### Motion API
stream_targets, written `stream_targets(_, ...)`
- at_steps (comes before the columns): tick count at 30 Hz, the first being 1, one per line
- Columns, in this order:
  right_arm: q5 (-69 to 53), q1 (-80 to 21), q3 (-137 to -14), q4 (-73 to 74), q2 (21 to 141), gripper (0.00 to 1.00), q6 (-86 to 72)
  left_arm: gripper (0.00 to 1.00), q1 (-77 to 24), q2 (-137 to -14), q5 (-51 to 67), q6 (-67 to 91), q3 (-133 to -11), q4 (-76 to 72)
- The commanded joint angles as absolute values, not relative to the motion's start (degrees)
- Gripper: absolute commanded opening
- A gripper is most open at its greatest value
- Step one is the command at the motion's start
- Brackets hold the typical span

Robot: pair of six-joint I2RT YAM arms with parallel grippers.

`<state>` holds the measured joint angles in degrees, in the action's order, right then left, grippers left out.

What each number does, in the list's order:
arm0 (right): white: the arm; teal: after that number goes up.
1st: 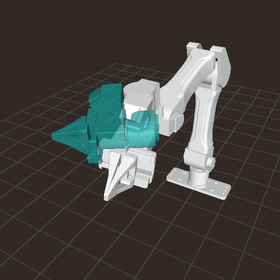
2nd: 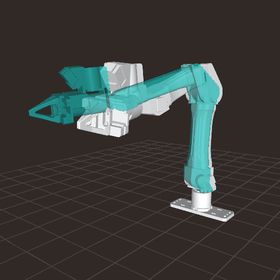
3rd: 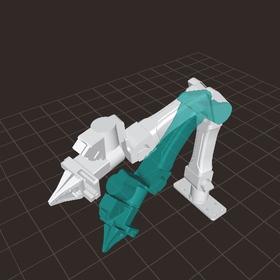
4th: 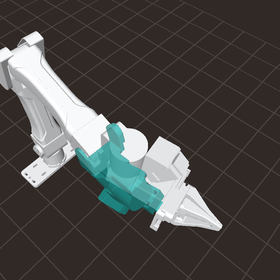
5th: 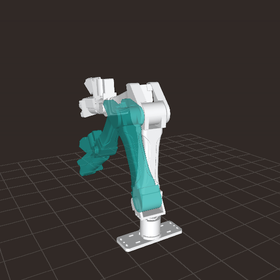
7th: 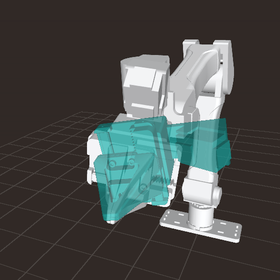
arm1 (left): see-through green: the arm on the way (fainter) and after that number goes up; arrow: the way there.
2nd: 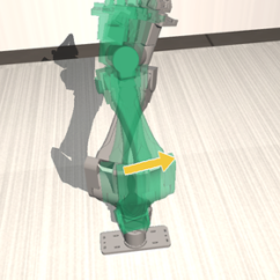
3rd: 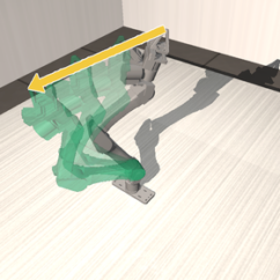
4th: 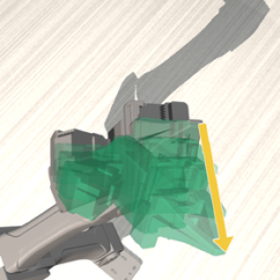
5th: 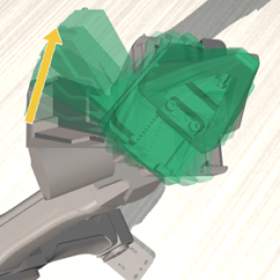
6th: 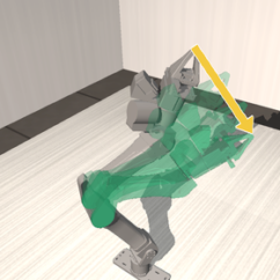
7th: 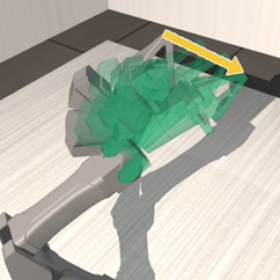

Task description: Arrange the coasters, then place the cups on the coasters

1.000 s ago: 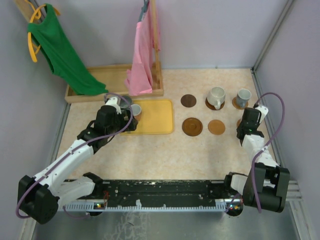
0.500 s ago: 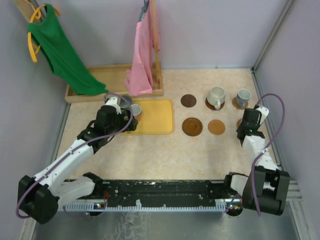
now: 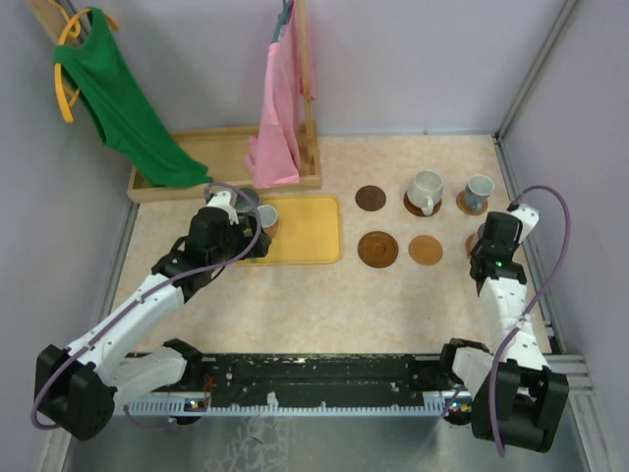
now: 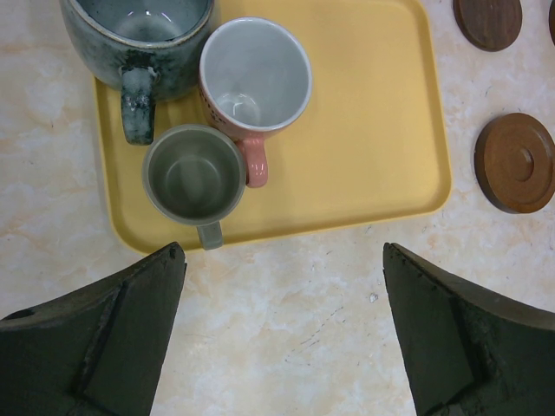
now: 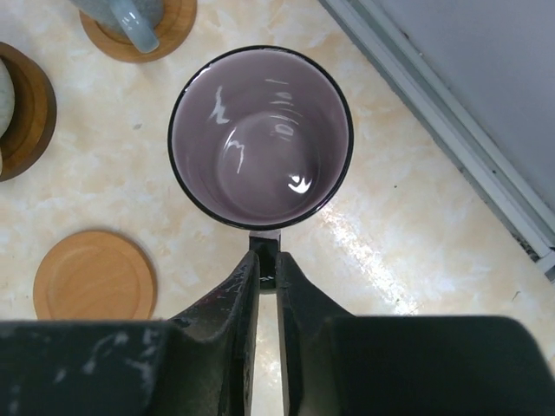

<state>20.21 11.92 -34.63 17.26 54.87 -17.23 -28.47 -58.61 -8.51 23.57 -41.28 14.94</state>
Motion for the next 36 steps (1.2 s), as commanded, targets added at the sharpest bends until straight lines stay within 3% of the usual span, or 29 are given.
stream_targets(1, 17.39, 12.09, -37.10, 17.47, 54.12, 0.11, -17.41, 1.00, -28.14, -57.84, -8.68, 23.51, -40.90, 13.29)
stream_targets(15, 13.79, 9.85, -37.50, 17.49, 59.60, 0.07, -17.27, 1.00, -28.14, -57.75, -8.79, 23.49, -40.84, 13.29)
stream_targets(36, 27.11, 9.89, -38.47, 22.79, 58.83, 0.06, -20.00, 1.00, -27.98, -57.85, -9.05, 23.23, -40.95, 13.27)
